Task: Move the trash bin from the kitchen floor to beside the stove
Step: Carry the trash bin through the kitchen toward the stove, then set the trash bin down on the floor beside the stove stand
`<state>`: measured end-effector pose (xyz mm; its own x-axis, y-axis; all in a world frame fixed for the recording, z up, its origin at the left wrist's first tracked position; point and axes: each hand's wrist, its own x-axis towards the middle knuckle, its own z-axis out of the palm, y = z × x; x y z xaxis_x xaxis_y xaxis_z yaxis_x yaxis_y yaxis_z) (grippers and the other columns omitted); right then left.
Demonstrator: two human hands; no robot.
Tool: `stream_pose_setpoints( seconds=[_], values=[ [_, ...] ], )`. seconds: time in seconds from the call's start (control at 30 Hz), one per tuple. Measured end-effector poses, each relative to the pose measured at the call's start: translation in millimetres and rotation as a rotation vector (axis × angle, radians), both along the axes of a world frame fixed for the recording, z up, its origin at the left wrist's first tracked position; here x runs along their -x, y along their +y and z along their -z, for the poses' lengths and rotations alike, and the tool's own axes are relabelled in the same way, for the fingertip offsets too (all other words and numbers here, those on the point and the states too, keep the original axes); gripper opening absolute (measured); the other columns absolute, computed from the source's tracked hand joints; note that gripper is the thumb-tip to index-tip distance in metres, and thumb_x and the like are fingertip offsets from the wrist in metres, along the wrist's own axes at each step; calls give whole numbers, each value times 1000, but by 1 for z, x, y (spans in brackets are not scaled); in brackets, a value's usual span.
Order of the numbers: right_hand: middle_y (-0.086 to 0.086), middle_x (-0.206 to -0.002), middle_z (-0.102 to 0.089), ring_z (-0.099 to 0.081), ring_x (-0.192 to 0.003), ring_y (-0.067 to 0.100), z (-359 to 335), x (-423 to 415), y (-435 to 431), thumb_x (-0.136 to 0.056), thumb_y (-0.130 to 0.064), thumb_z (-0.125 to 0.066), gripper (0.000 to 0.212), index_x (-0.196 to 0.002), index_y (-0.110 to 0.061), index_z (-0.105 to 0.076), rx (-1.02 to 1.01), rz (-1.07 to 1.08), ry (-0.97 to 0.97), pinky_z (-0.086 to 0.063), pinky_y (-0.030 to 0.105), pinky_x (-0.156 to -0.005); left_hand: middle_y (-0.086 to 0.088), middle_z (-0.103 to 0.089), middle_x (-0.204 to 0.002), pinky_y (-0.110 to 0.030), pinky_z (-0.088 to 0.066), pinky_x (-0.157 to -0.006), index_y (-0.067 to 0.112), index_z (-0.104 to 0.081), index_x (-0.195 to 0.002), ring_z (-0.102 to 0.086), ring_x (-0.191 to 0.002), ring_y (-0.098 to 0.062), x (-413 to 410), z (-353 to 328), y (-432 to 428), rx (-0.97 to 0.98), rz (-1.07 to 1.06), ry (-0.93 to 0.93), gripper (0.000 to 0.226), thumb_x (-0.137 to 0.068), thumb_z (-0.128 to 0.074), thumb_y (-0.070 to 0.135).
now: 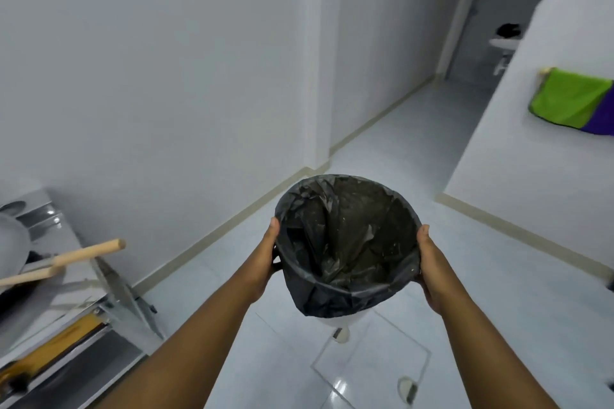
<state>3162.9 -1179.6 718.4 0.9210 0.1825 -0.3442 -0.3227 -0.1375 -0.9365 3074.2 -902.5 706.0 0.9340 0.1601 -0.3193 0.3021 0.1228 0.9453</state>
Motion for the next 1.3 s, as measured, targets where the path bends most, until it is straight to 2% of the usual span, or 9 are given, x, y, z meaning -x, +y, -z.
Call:
stream_pose_setpoints(
  seconds=[0.2, 0.33, 0.47, 0.53, 0.7, 0.83, 0.97, 1.17, 1.3],
  values=[
    [7, -151, -44, -49, -132, 32, 10, -91, 57, -80, -75, -29, 83, -148, -30, -36, 12, -198, 11, -44, 48, -105, 3, -50, -150, -42, -39, -110, 37, -40, -150, -43, -139, -22, -39, 6, 35, 56, -227, -3, 116, -53, -37, 101],
    [3, -147, -49, -54, -121, 23, 20, -138, 117, -81, -74, -31, 77, -146, -33, -39, -19, -324, 1, -48, 44, -100, 1, -50, -150, -46, -39, -112, 36, -42, -149, -43, -139, -23, -59, 18, 79, 88, -362, 4, 118, -50, -39, 101],
    [-3, -148, -48, -49, -131, 26, 38, -177, 185, -74, -84, -41, 82, -143, -39, -42, -28, -427, 37, -43, 51, -106, 0, -46, -153, -45, -36, -113, 37, -44, -147, -39, -143, -25, -82, 31, 133, 130, -447, 27, 97, -68, -27, 90],
    [-7, -142, -51, -51, -125, 22, 47, -193, 221, -71, -83, -45, 84, -143, -40, -42, -39, -461, 54, -45, 46, -104, -1, -43, -155, -47, -33, -116, 39, -45, -145, -36, -144, -26, -94, 42, 161, 158, -498, 31, 88, -73, -24, 85],
    [-9, -132, -53, -52, -118, 18, 70, -232, 304, -87, -67, -39, 65, -144, -35, -41, -15, -513, 100, -50, 35, -91, 0, -45, -155, -43, -37, -111, 38, -41, -149, -38, -144, -27, -120, 67, 226, 189, -594, 70, 89, -75, -27, 86],
    [-9, -139, -54, -52, -125, 19, 97, -259, 359, -87, -69, -40, 63, -141, -39, -45, 4, -585, 150, -50, 38, -97, 5, -46, -152, -44, -38, -113, 41, -40, -149, -41, -140, -23, -131, 89, 269, 185, -643, 101, 84, -78, -25, 85],
    [-9, -141, -52, -51, -127, 19, 139, -278, 404, -88, -68, -40, 62, -142, -39, -43, 31, -667, 215, -50, 37, -98, 4, -41, -155, -41, -38, -111, 40, -36, -151, -38, -141, -22, -135, 124, 294, 200, -767, 148, 81, -82, -25, 82],
    [-10, -143, -53, -50, -131, 18, 228, -308, 467, -85, -71, -45, 61, -139, -43, -45, 74, -824, 327, -45, 44, -105, 3, -41, -157, -44, -29, -119, 39, -41, -148, -36, -145, -22, -140, 198, 314, 231, -945, 249, 99, -65, -33, 93],
    [-11, -142, -54, -51, -130, 16, 313, -324, 495, -81, -72, -48, 64, -138, -43, -47, 124, -889, 395, -45, 43, -106, 4, -34, -161, -38, -28, -116, 36, -35, -153, -30, -149, -21, -144, 281, 318, 318, -1024, 329, 90, -77, -29, 84]
  ],
)
